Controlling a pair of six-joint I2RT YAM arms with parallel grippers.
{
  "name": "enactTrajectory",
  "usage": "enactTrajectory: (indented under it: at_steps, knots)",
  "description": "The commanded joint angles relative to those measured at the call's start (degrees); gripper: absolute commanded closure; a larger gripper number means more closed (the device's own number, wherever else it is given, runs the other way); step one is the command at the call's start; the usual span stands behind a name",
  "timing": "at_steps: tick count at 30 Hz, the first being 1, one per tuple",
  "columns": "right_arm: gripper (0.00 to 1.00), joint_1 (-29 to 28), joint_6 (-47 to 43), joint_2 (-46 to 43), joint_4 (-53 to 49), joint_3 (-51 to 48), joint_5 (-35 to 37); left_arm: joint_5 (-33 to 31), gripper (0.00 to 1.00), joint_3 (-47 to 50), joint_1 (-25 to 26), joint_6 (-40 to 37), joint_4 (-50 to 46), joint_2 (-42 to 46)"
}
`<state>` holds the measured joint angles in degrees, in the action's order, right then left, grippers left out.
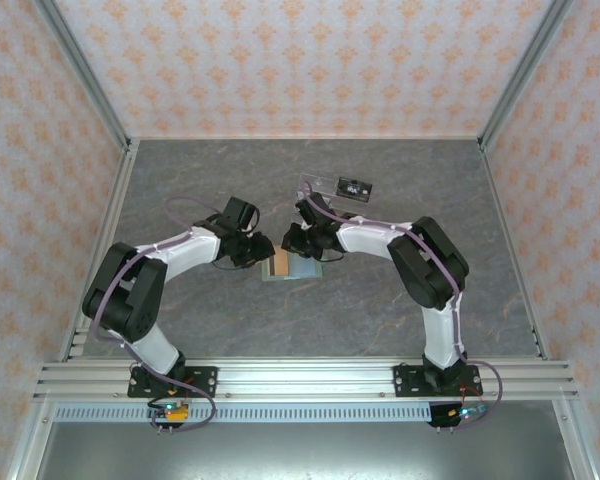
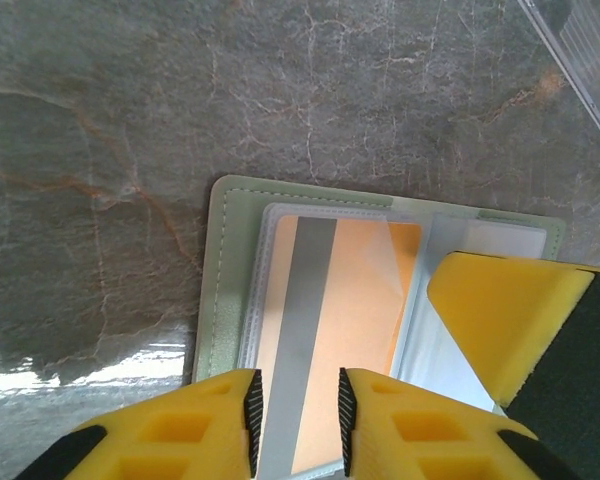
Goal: Take the credit cards out of the card holder
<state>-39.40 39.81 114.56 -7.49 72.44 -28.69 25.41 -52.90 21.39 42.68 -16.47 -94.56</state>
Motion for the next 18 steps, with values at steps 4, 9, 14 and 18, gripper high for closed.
enactTrajectory:
  at_steps: [4,9,14,18]
  knots:
    - [0.79,-0.1,-1.1,1.3,-2.1,1.4,-0.1,1.2,0.76,-2.0,0.5,0.4,1.6,-1.9]
    - [0.80,-0.1,-1.6,1.9,-2.7,1.7,-0.5,1.1,0.78,-2.6,0.6,0.2,1.0,-3.3]
    - [0.82,-0.1,-1.7,2.2,-2.6,1.6,-0.7,1.5,0.80,-2.3,0.7,0.7,1.7,-4.3]
    - [0.82,-0.1,-1.9,2.5,-2.7,1.6,-0.8,1.3,0.86,-2.4,0.7,0.5,1.3,-4.9]
